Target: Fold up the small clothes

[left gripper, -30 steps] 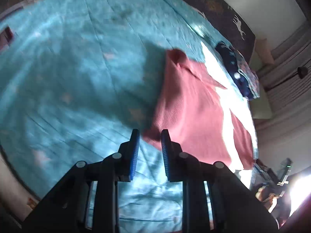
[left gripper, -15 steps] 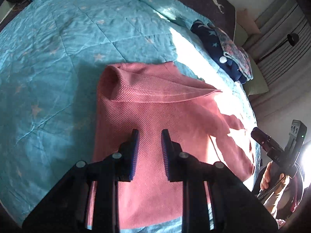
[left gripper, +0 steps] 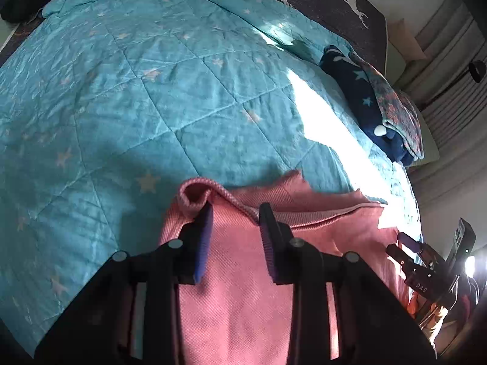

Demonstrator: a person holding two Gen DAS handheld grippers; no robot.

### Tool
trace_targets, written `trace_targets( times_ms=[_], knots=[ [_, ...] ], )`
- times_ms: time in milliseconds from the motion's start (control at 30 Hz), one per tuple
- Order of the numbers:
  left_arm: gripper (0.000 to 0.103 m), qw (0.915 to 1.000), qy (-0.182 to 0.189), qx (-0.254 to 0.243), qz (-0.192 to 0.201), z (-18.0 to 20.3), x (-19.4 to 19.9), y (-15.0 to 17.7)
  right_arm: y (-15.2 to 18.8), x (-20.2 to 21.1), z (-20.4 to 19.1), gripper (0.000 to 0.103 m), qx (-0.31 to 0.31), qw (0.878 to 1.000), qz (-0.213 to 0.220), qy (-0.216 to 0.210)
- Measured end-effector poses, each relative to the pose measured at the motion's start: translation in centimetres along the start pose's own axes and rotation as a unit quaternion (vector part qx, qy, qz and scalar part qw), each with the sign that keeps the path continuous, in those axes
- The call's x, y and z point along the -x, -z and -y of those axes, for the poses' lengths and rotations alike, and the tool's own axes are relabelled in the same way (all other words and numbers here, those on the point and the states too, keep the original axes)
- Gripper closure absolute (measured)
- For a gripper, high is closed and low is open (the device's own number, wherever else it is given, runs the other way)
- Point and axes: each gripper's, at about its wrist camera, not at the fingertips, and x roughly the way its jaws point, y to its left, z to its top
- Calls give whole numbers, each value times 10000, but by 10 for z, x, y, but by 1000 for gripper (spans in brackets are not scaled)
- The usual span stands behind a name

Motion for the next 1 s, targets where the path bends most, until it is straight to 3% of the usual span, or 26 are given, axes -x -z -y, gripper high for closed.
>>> trace_targets(
  times_ms=[100, 233, 400, 533, 733, 800, 933, 1000],
  knots=[
    [68, 9998, -118, -50, 136, -1, 6, -5, -7, -4, 2, 35, 67, 9999, -1, 95],
    [47, 9971, -543, -225, 483, -4, 22, 0, -12, -8, 16, 34, -100, 9997, 16, 206],
    [40, 9958, -722, -493, 287, -12, 24, 23, -9, -4, 43, 34, -640, 9975, 75, 285],
    [40, 9924, -984, -741, -51, -21, 7, 56, 7, 14, 68, 34, -1122, 9936, 158, -30],
    [46, 9849, -1621, -368, 476, -34, 30, 77, 49, 35, 98, 34, -1727, 9848, 67, -196],
    [46, 9867, -1513, -276, 536, -36, 41, 78, 63, 45, 101, 34, -1862, 9813, 83, -490],
    [46, 9969, -666, -224, 361, -29, 56, 91, 81, 62, 93, 34, -1790, 9782, 74, -1053],
    [46, 9969, -613, -425, 267, -21, 53, 101, 86, 69, 84, 34, -1684, 9770, 76, -1306]
  ],
)
